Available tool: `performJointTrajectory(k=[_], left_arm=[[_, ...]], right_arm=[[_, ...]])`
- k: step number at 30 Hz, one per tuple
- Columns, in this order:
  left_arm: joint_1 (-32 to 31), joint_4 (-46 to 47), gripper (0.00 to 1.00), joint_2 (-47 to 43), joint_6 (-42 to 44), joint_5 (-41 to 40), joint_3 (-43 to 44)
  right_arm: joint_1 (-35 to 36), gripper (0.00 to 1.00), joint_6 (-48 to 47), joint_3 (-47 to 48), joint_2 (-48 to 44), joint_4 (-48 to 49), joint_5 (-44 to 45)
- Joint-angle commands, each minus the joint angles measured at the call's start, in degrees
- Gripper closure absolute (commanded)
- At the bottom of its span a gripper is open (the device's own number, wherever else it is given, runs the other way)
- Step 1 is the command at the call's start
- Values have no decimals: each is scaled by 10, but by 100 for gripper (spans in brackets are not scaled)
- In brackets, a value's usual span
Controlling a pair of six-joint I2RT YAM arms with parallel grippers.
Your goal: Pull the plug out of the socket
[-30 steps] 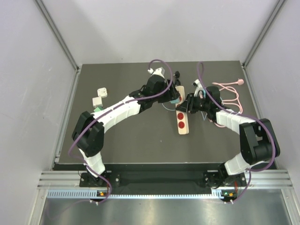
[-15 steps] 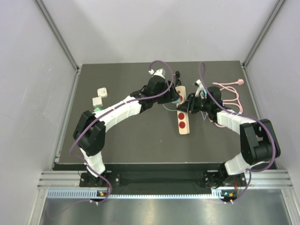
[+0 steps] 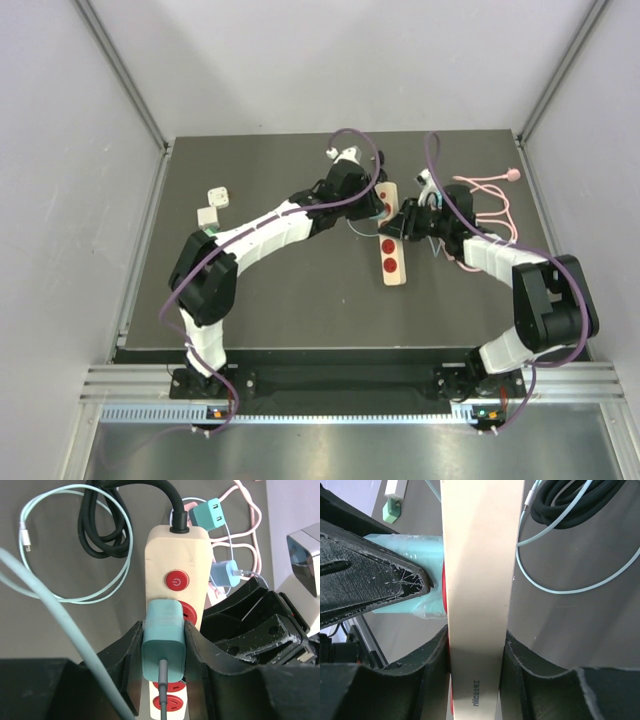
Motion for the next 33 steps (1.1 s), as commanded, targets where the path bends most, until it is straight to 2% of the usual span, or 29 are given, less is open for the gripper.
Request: performJointTrajectory(k=[1,5,7,9,13,15,20,22,26,31,33], left_arm=[[-20,-22,100,4,11,-50,62],[-56,-110,100,27,13,-155,143],[-64,-170,100,59,4,-159,202],[-66,-182,100,70,0,-150,214],[-62,-160,100,48,21,-138,171],[-57,-105,100,13,46,-113,132],[3,47,100,-70,61,76,-34],[21,74,100,-93,57,100,-66],[34,113,100,-111,41,149,-91],[31,66,100,-94,-15,126,-55],[24,46,100,-89,-13,108,-38]], right_arm=[[4,100,-24,10,-44,46,24],[34,100,-57,13,-63,25,101],[47,100,-79,15,-75,17,126],[54,100,-87,15,-80,16,143],[40,100,-86,15,-77,17,107],[15,100,-81,11,-76,32,49],[-53,100,-44,-6,-59,76,-54],[-63,100,-33,-7,-55,82,-58],[-70,100,-28,-7,-54,80,-38],[-68,100,-34,-5,-61,59,7],[-68,100,-37,-7,-65,57,27]])
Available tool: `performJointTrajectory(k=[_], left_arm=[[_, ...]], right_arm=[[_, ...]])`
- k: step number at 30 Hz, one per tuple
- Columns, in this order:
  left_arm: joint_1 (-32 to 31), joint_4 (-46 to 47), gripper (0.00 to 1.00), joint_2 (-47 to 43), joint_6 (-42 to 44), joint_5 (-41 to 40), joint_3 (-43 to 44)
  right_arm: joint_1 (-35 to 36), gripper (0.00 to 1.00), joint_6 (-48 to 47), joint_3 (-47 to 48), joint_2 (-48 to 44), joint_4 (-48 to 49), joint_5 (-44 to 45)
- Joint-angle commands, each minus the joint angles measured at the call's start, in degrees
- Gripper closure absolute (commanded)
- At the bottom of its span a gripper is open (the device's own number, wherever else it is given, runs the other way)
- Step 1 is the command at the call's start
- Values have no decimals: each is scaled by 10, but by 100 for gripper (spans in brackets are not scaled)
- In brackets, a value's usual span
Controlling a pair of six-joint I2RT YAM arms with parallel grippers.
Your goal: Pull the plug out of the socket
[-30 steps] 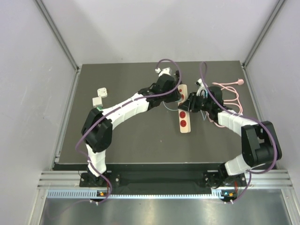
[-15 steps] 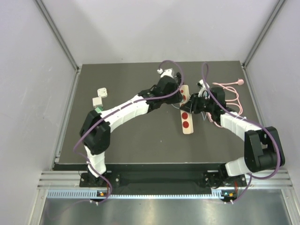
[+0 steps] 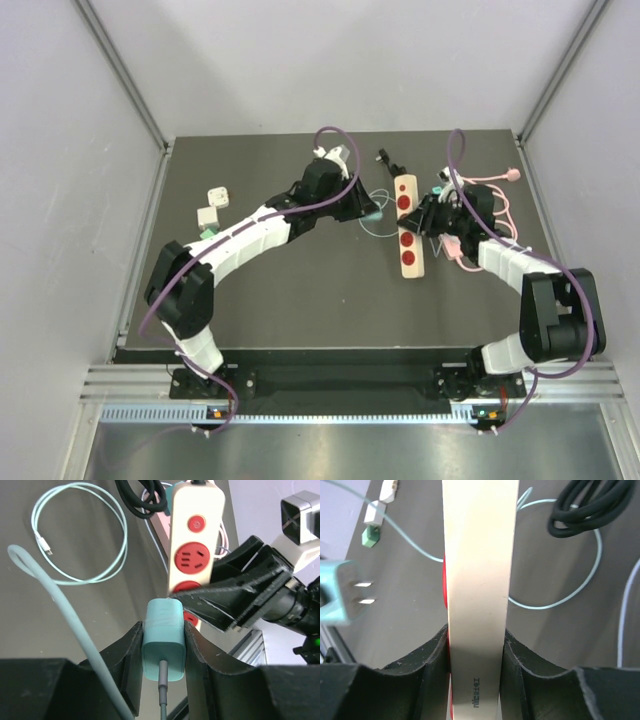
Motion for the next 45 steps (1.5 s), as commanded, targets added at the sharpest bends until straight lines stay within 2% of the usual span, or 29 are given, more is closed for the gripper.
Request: performJointTrajectory(k=[1,3,6,8,12,18,23,26,32,39,41,42,45], left_arm=[[-16,-4,100,-7,-4,-16,58],[-19,-38,100,-15,16,-28,71],[-19,-100,100,-49,75,-90,90],[-16,-132,100,-79,124,-173,108],[-6,-224,100,-129,205,-288,156],[65,-279,100,-197,305,-374,233],[132,-282,100,-238,314,-351,220],[178,-271,100,-249,305,-307,181],[260,-229,100,-251,273,-247,86],[383,-155,100,-249,226,-191,-41],[396,-139,100,-239,215,-170,-70],[426,-134,100,-232,198,-144,-96],[458,-102,100,-202,176,-72,-148]], right_arm=[[0,100,-9,11,-28,59,30],[-1,100,-13,6,-35,59,54],[-1,100,-13,0,-45,67,72],[-1,100,-12,0,-43,68,70],[-1,100,-12,2,-35,71,55],[-1,100,-12,3,-31,75,38],[-1,100,-12,5,-26,77,25],[-1,100,-10,6,-22,80,17],[-1,100,-9,6,-20,82,4],[-1,100,-6,8,-12,83,-7],[-1,100,-6,9,-11,84,-9],[-1,100,-6,9,-10,84,-10],[-1,100,-5,8,-10,85,-12]])
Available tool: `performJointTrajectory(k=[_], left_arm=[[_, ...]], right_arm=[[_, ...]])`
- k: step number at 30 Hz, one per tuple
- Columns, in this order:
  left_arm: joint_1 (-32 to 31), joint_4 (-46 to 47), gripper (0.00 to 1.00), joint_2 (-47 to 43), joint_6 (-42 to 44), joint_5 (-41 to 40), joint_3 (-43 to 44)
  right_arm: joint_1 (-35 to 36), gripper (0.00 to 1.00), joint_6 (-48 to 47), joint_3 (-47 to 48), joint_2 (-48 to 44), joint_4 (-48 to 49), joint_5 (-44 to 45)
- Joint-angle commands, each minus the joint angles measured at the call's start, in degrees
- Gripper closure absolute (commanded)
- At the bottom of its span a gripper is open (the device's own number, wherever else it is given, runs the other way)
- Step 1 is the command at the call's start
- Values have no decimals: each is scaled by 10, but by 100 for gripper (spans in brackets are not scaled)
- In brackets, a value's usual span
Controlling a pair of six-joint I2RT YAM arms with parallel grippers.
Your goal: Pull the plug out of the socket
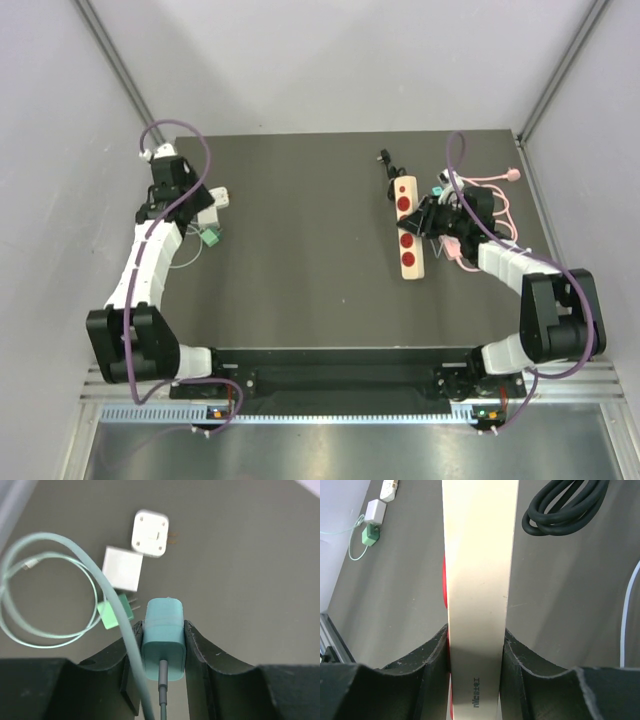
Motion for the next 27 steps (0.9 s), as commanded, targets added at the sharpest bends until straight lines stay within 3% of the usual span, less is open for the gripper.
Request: performJointTrajectory(k=[1,7,13,16,21,27], left_arm=[[35,100,100,36,-44,109,-61],[51,151,99,128,-54,221,-70],[51,117,95,230,-34,226,-13],[51,113,86,253,-27,211,0],[51,94,57,273,-9,188,23],[51,74,35,264,9,170,40]], right_arm=[[-1,100,-3,20,-7,72,-25],[-1,100,-2,21,-3,72,-27],[-1,100,-3,24,1,70,-30],[-1,100,-4,23,3,70,-30],[0,100,-7,25,10,69,-32],[-1,100,-8,25,14,68,-32]])
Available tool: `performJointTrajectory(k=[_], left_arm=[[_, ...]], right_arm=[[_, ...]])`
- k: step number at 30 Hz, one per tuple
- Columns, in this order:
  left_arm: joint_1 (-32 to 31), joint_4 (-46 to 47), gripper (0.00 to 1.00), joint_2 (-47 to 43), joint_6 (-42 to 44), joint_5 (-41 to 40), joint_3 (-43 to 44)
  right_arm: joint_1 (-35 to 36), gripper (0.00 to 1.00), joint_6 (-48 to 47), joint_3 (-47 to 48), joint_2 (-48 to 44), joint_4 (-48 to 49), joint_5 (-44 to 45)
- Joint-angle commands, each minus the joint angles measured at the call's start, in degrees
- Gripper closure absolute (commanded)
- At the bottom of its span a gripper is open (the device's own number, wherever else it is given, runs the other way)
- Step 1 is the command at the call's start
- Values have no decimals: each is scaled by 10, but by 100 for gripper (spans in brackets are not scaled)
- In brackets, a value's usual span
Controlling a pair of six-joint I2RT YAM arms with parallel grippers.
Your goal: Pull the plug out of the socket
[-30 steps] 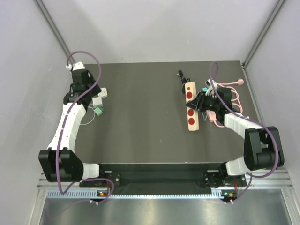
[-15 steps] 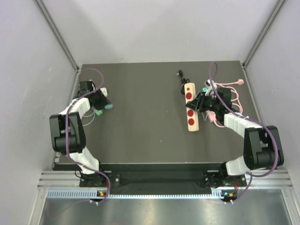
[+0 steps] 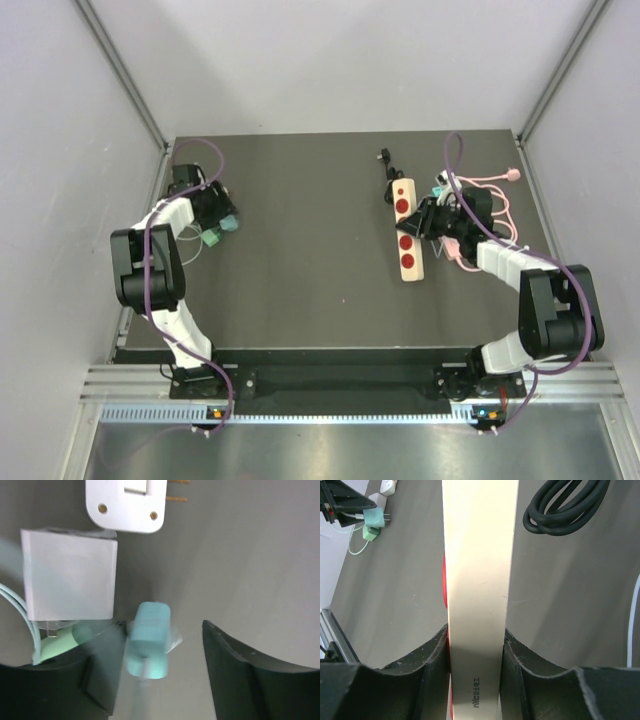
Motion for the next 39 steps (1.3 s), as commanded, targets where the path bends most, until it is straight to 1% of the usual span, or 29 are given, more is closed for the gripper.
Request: performJointTrajectory(k=[1,3,6,11,14,15,18,26,30,33,35,36,37,38,39], left_arm=[[3,-9,32,-16,24,-18,31],[2,-24,29,-24,31,-19,41],[1,-35,20,-41,39,-19,47],[2,-64,19,-65,44,-27,56],[3,-81,17,-83,46,-68,57],[2,-86,17,-86,46,-103,60],[2,-102,15,-100,43,-135,63],[2,-114,14,-134,43,-144,65],[1,-143,14,-155,28,-158,52],[1,-139,14,-196,17,-143,20],[1,-123,14,-245,17,-129,-8],[1,-118,14,-262,17,-98,-16],[1,-103,14,-296,19,-84,-23],[1,-95,14,-312,22,-69,-37],[1,-83,14,-343,23,-35,-45]], right_arm=[[-1,100,-8,26,-1,67,-19],[-1,100,-8,26,-1,67,-19],[-1,100,-8,26,2,67,-19],[-1,100,-8,25,1,67,-19],[-2,100,-8,25,0,67,-19],[-1,100,-8,25,-1,67,-19],[-1,100,-8,26,-1,67,-20],[-1,100,-8,26,-3,67,-19],[-1,100,-8,26,-2,68,-19],[-1,100,-8,26,0,68,-21],[-1,100,-6,28,2,68,-20],[-1,100,-4,28,5,69,-20],[-1,100,-1,28,6,70,-21],[-1,100,0,29,8,70,-22],[-1,100,1,29,13,72,-24]])
